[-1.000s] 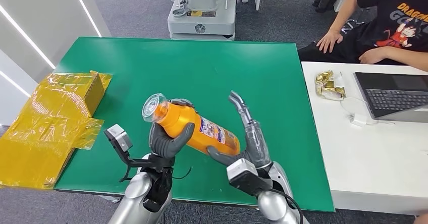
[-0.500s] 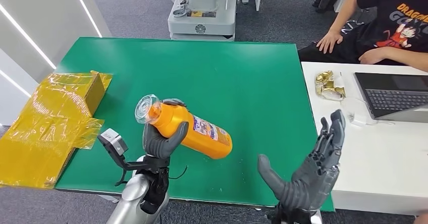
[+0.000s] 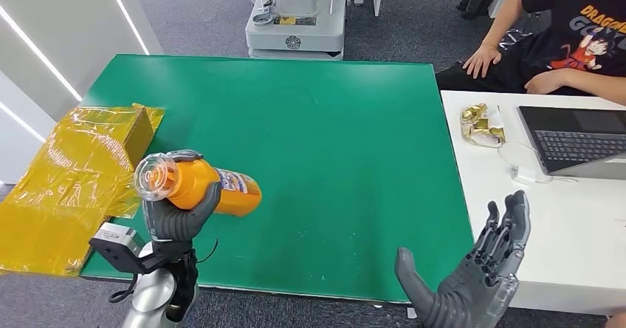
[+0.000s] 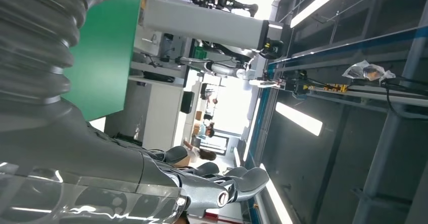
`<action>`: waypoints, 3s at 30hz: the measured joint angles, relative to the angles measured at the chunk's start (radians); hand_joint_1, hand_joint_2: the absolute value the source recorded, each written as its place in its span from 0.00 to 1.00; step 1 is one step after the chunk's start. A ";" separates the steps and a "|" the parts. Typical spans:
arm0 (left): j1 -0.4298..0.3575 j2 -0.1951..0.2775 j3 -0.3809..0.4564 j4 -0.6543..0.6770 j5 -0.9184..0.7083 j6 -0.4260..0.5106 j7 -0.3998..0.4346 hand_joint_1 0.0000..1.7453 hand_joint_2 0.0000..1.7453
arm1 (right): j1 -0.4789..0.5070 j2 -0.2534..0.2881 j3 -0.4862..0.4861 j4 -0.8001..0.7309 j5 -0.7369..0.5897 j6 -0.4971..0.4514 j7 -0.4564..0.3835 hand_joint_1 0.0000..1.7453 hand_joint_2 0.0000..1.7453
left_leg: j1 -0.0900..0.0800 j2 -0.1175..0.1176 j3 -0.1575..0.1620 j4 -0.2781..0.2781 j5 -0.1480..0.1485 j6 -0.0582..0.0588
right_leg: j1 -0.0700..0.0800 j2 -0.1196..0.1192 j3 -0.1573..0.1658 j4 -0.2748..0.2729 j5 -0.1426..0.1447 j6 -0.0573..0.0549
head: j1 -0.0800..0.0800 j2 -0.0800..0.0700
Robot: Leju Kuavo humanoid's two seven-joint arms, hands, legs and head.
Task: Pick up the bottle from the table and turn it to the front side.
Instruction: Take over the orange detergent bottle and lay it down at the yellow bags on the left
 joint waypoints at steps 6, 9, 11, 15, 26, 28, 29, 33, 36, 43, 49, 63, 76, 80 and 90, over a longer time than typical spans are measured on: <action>0.012 0.075 0.030 -0.021 -0.231 0.106 0.030 1.00 1.00 | 0.011 0.000 -0.002 -0.005 -0.008 0.000 0.002 0.00 1.00 | 0.000 0.000 0.001 0.000 0.000 0.000 | 0.000 0.000 0.000 0.000 0.000 0.000 | 0.000 0.000; 0.008 0.169 0.068 -0.021 -0.395 0.169 0.059 1.00 1.00 | 0.013 -0.001 -0.002 -0.005 -0.022 0.000 0.000 0.00 1.00 | 0.001 0.001 0.001 0.000 0.001 -0.001 | 0.000 0.001 0.000 0.001 0.000 -0.001 | 0.000 0.000; -0.007 0.238 0.098 -0.019 -0.500 0.182 0.086 1.00 1.00 | 0.015 -0.002 -0.002 -0.005 -0.035 0.000 -0.003 0.00 1.00 | 0.001 0.000 0.001 0.000 0.001 -0.002 | 0.000 0.001 -0.001 0.001 0.000 -0.001 | 0.000 0.000; -0.089 0.377 0.133 0.015 -0.718 0.136 0.171 1.00 1.00 | 0.015 -0.008 0.000 -0.005 -0.047 0.000 -0.005 0.00 1.00 | 0.002 0.000 0.001 -0.001 0.002 -0.004 | 0.001 0.000 -0.001 0.002 0.000 -0.003 | 0.000 0.000; -0.350 0.635 0.052 0.213 -1.049 -0.080 0.253 1.00 1.00 | 0.010 -0.013 0.009 -0.005 -0.050 0.006 0.018 0.00 1.00 | 0.003 0.002 0.001 0.000 0.004 -0.006 | 0.002 0.003 -0.002 0.002 0.003 -0.005 | 0.000 0.000; -0.396 0.671 0.004 0.260 -1.078 -0.131 0.249 1.00 1.00 | 0.011 -0.013 0.008 -0.006 -0.050 0.012 0.017 0.00 1.00 | 0.003 0.002 0.001 0.000 0.004 -0.006 | 0.002 0.003 -0.002 0.002 0.003 -0.005 | 0.000 0.000; -0.419 0.686 -0.020 0.283 -1.087 -0.152 0.246 1.00 1.00 | 0.011 -0.013 0.008 -0.006 -0.050 0.015 0.017 0.00 1.00 | 0.003 0.002 0.001 0.000 0.004 -0.006 | 0.002 0.003 -0.002 0.002 0.003 -0.005 | 0.000 0.000; -0.501 0.722 -0.108 0.388 -1.096 -0.203 0.231 1.00 1.00 | 0.016 -0.013 0.007 -0.012 -0.039 0.018 0.023 0.00 1.00 | 0.003 0.002 0.001 0.000 0.004 -0.006 | 0.002 0.003 -0.002 0.002 0.003 -0.005 | 0.000 0.000; -0.556 0.728 -0.164 0.484 -1.100 -0.214 0.226 1.00 1.00 | 0.022 -0.013 0.006 -0.022 -0.028 0.016 0.030 0.00 1.00 | 0.003 0.002 0.001 0.000 0.004 -0.006 | 0.002 0.003 -0.002 0.002 0.003 -0.005 | 0.000 0.000; -0.649 0.728 -0.262 0.712 -1.063 -0.221 0.162 1.00 1.00 | 0.028 -0.004 0.000 -0.057 0.005 0.034 0.070 0.00 1.00 | 0.003 0.003 0.001 0.000 0.004 -0.006 | 0.002 0.004 -0.002 0.002 0.003 -0.005 | 0.000 0.000; -0.672 0.729 -0.311 0.828 -1.024 -0.232 0.131 1.00 1.00 | 0.033 0.008 -0.012 -0.084 0.014 0.057 0.076 0.00 1.00 | 0.003 0.003 0.001 0.000 0.004 -0.006 | 0.002 0.004 -0.002 0.002 0.003 -0.005 | 0.000 0.000; -0.638 0.767 -0.370 0.857 -0.981 -0.251 0.127 1.00 1.00 | 0.046 0.021 -0.032 -0.102 0.005 0.075 0.065 0.00 1.00 | 0.004 0.003 0.001 -0.001 0.004 -0.006 | 0.002 0.004 -0.002 0.002 0.003 -0.005 | 0.000 0.000; -0.630 0.753 -0.419 0.857 -1.001 -0.241 0.114 1.00 1.00 | 0.051 0.018 -0.034 -0.100 -0.045 0.061 0.053 0.00 1.00 | 0.004 0.003 0.001 0.000 0.004 -0.006 | 0.002 0.004 -0.002 0.002 0.003 -0.005 | 0.000 0.000; -0.629 0.738 -0.436 0.858 -0.989 -0.234 0.108 1.00 1.00 | 0.052 0.010 -0.033 -0.100 -0.086 0.075 0.049 0.00 1.00 | 0.004 0.003 0.001 0.000 0.004 -0.006 | 0.002 0.004 -0.002 0.002 0.003 -0.005 | 0.000 0.000; -0.624 0.709 -0.447 0.935 -0.977 -0.215 0.119 1.00 1.00 | 0.051 -0.005 -0.026 -0.090 -0.113 0.051 0.034 0.00 1.00 | 0.004 0.003 0.000 -0.001 0.004 -0.006 | 0.002 0.004 -0.002 0.002 0.003 -0.005 | 0.000 0.000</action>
